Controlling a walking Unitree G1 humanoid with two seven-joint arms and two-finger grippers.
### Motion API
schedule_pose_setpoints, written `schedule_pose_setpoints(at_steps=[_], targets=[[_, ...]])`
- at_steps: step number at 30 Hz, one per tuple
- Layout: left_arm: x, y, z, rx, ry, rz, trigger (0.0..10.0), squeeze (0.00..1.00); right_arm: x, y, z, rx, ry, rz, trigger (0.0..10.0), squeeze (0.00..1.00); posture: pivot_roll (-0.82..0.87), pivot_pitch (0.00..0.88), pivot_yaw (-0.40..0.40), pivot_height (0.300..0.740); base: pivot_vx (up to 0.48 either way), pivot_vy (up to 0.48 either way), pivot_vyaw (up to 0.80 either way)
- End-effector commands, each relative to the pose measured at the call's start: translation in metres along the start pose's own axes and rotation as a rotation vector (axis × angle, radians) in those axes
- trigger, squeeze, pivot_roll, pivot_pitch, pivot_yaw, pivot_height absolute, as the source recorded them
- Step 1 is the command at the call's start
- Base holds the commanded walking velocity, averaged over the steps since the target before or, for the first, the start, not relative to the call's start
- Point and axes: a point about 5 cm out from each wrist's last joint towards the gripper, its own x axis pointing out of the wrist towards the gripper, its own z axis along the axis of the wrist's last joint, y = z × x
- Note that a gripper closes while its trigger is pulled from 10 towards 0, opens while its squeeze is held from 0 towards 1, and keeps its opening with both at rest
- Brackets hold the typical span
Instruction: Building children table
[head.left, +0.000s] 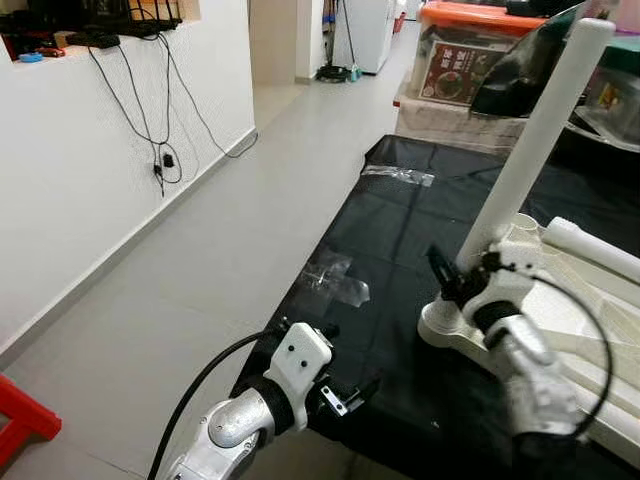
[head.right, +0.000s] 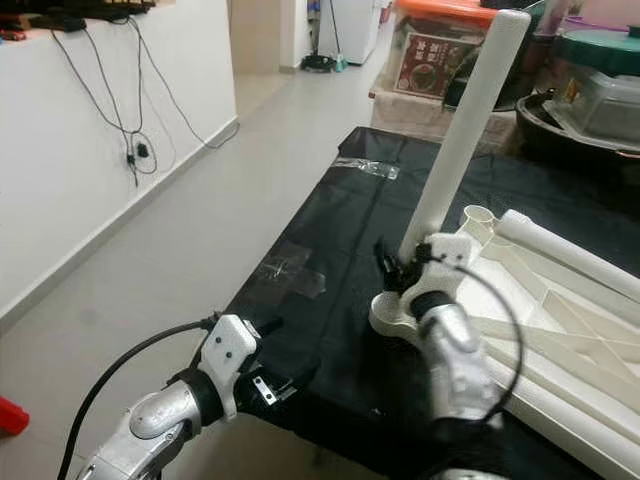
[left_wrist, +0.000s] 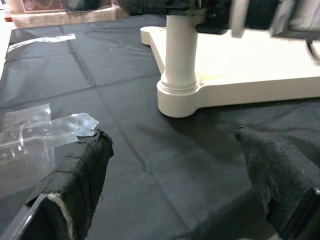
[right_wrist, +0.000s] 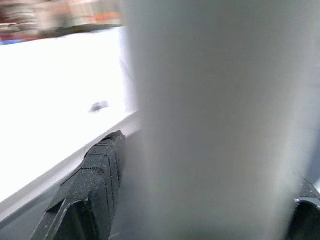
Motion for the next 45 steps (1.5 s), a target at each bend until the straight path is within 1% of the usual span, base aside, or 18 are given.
schedule_pose_setpoints(at_steps=[1,2,5,7,16,17,22,26,28,30,32,33,34,35,36,38,39,45], targets=[[0.001,0.000,-0.004,-0.001,0.016,-0.003,10.0,0.00,0.000,0.012,-0.005,0.020,0.041,0.138,10.0,0.00,0.15,0.000,-0.056,0.740,0.000,0.000,0.00],[0.001,0.000,-0.004,0.000,0.016,-0.003,10.0,0.00,-0.002,0.015,-0.004,0.008,0.079,0.252,10.0,0.00,0.16,0.000,-0.063,0.740,0.000,0.000,0.00],[0.001,0.000,-0.004,0.001,0.015,-0.003,10.0,0.00,-0.003,0.019,-0.005,-0.012,0.128,0.360,10.0,0.00,0.17,0.000,-0.067,0.740,0.000,0.000,0.00],[0.002,0.000,-0.004,0.004,0.014,-0.003,10.0,0.00,-0.004,0.026,-0.009,-0.048,0.213,0.559,10.0,0.00,0.17,0.000,-0.071,0.740,0.000,0.000,0.00],[0.002,0.000,-0.005,0.006,0.016,-0.002,10.0,0.00,0.004,0.034,-0.010,-0.072,0.278,0.760,10.0,0.00,0.18,0.000,-0.074,0.740,0.000,0.000,0.00],[0.001,-0.001,-0.004,0.005,0.016,-0.001,10.0,0.00,0.005,0.036,-0.011,-0.082,0.289,0.783,0.0,0.00,0.18,0.000,-0.078,0.740,0.000,0.000,0.00],[0.002,-0.001,-0.004,0.005,0.013,0.001,10.0,0.00,0.008,0.039,-0.012,-0.092,0.274,0.758,0.0,0.00,0.16,0.000,-0.077,0.740,0.000,0.000,0.00],[0.001,-0.002,-0.003,0.000,0.012,0.003,10.0,0.00,0.010,0.039,-0.012,-0.076,0.180,0.564,0.0,0.00,0.14,0.000,-0.061,0.740,0.000,0.000,0.00],[0.000,-0.001,-0.003,-0.002,0.012,0.004,10.0,0.00,0.014,0.034,-0.013,-0.062,0.138,0.377,0.0,0.00,0.14,0.000,-0.054,0.740,0.000,0.000,0.00],[0.000,-0.001,-0.003,-0.003,0.013,0.004,10.0,0.00,0.015,0.026,-0.014,-0.054,0.099,0.147,0.0,0.00,0.14,0.000,-0.053,0.740,0.000,0.000,0.00],[0.000,0.000,-0.003,-0.003,0.014,0.003,10.0,0.00,0.008,0.009,-0.016,-0.042,0.064,-0.252,0.0,0.00,0.13,0.000,-0.041,0.740,0.000,0.000,0.00],[0.000,0.000,-0.003,-0.003,0.014,0.003,10.0,0.00,0.008,0.009,-0.016,-0.042,0.064,-0.252,0.0,0.00,0.13,0.000,-0.041,0.740,0.000,0.000,0.00],[0.000,0.001,-0.003,-0.002,0.015,0.002,10.0,0.00,0.000,0.001,-0.017,-0.043,0.062,-0.452,0.0,0.00,0.13,0.000,-0.039,0.740,0.000,0.000,0.00],[0.000,0.001,-0.003,-0.002,0.015,0.002,10.0,0.00,0.000,0.001,-0.017,-0.043,0.062,-0.452,0.0,0.00,0.13,0.000,-0.039,0.740,0.000,0.000,0.00],[0.000,0.001,-0.003,-0.002,0.015,0.001,10.0,0.00,-0.014,-0.007,-0.017,-0.042,0.051,-0.680,0.0,0.00,0.13,0.000,-0.039,0.740,0.000,0.000,0.00],[0.000,0.001,-0.003,-0.002,0.015,0.001,10.0,0.00,-0.014,-0.007,-0.017,-0.042,0.051,-0.680,0.0,0.00,0.13,0.000,-0.039,0.740,0.000,0.000,0.00],[0.001,0.001,-0.003,0.001,0.015,-0.002,10.0,0.00,-0.034,-0.001,-0.021,0.040,0.043,-0.935,0.0,0.00,0.13,0.000,-0.039,0.740,0.000,0.000,0.00],[0.002,0.002,-0.003,0.004,0.015,-0.005,10.0,0.00,-0.028,0.016,-0.030,0.119,0.047,-0.967,0.0,0.00,0.15,0.000,-0.045,0.740,0.000,0.000,0.00]])
